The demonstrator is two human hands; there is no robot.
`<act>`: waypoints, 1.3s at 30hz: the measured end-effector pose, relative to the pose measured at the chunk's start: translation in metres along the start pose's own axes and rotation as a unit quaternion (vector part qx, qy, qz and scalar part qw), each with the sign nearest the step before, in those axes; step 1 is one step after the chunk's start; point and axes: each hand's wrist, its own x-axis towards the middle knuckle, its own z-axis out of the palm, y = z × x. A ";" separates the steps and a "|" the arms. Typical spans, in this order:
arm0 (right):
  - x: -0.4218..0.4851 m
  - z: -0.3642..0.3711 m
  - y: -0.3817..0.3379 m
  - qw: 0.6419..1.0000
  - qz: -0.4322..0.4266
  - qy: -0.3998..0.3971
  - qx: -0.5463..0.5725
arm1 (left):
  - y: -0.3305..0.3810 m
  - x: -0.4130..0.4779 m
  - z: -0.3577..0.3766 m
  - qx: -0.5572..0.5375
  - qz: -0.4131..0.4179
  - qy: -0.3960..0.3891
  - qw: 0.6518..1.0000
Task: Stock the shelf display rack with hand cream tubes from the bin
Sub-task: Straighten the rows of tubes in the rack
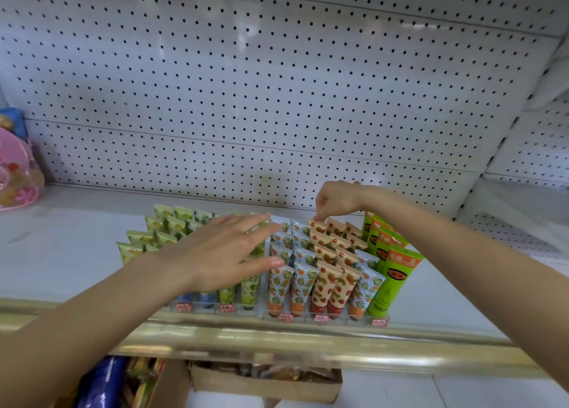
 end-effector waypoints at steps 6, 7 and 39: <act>-0.001 0.003 0.000 1.000 0.002 0.005 -0.007 | 0.000 -0.001 0.015 -0.007 0.011 0.000 1.000; 0.000 0.004 -0.001 1.000 0.001 0.005 -0.007 | 0.000 -0.001 0.017 -0.006 0.013 0.002 1.000; -0.006 -0.023 -0.021 0.999 0.033 0.019 -0.025 | -0.101 -0.068 0.004 -0.229 -0.124 0.231 0.937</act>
